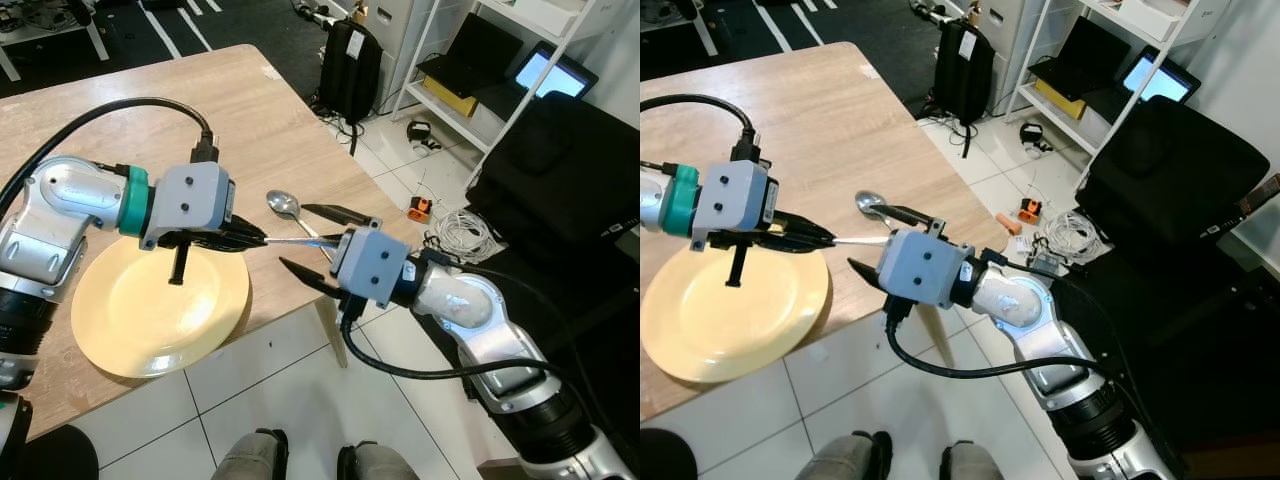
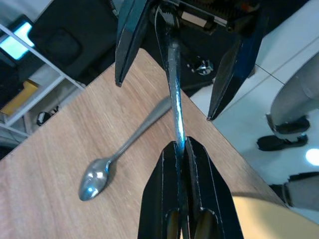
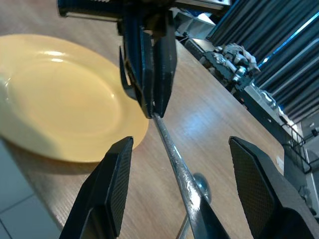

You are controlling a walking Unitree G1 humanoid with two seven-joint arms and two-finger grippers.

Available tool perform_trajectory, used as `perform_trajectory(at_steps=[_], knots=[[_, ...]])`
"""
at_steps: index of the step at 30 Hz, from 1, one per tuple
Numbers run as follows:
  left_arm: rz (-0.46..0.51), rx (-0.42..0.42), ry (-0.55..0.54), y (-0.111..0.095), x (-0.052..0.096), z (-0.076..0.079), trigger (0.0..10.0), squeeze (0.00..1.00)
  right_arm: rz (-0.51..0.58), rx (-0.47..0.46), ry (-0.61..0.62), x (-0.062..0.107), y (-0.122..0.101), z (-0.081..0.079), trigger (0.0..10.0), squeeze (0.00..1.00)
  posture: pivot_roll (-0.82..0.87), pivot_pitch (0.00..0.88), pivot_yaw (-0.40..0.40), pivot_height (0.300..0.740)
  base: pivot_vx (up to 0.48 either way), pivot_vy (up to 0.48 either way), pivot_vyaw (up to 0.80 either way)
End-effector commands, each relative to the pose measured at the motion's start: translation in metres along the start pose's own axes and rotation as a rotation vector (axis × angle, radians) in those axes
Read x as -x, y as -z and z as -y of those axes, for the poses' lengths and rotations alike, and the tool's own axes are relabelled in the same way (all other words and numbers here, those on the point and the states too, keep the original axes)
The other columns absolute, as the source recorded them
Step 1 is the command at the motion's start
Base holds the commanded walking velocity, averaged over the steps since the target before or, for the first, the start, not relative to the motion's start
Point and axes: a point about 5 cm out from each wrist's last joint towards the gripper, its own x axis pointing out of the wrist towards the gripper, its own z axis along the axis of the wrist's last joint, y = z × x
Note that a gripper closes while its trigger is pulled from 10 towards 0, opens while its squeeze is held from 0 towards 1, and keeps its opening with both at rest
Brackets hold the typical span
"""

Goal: Setting the table

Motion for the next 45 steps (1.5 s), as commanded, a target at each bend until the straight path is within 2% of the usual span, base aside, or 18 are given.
perform_trajectory(at_steps=[1, 9, 10, 11, 30, 44, 45], knots=[[-0.006, -0.007, 0.066, 0.002, -0.003, 0.004, 10.0, 0.00, 0.003, 0.041, -0.084, -0.004, 0.000, -0.009, 10.0, 0.00, 0.04, 0.000, 0.066, 0.740, 0.000, 0.000, 0.00], [-0.012, -0.003, 0.087, 0.006, -0.005, 0.007, 10.0, 0.00, 0.004, 0.059, -0.120, -0.007, 0.000, -0.013, 10.0, 0.00, 0.04, 0.000, 0.066, 0.740, 0.000, 0.000, 0.00], [-0.012, -0.003, 0.091, 0.006, -0.006, 0.008, 10.0, 0.00, 0.002, 0.061, -0.125, -0.008, 0.000, -0.013, 6.9, 0.00, 0.04, 0.000, 0.066, 0.740, 0.000, 0.000, 0.00], [-0.011, -0.002, 0.095, 0.007, -0.006, 0.009, 10.0, 0.00, -0.002, 0.060, -0.133, -0.009, 0.001, -0.014, 0.0, 0.00, 0.04, 0.000, 0.065, 0.740, 0.000, 0.000, 0.00], [0.014, -0.010, 0.107, 0.009, -0.019, 0.009, 10.0, 0.00, -0.049, 0.046, -0.210, -0.011, 0.012, -0.023, 0.0, 0.00, 0.03, 0.007, 0.070, 0.740, 0.000, 0.000, 0.00], [0.005, -0.012, 0.075, 0.011, -0.018, 0.007, 10.0, 0.00, -0.055, 0.049, -0.234, -0.010, 0.014, -0.027, 0.0, 0.00, 0.04, 0.010, 0.068, 0.740, 0.000, 0.000, 0.00], [-0.001, -0.017, 0.078, 0.012, -0.018, 0.007, 10.0, 0.00, -0.054, 0.054, -0.236, -0.010, 0.014, -0.026, 3.3, 0.00, 0.04, 0.009, 0.068, 0.740, 0.000, 0.000, 0.00]])
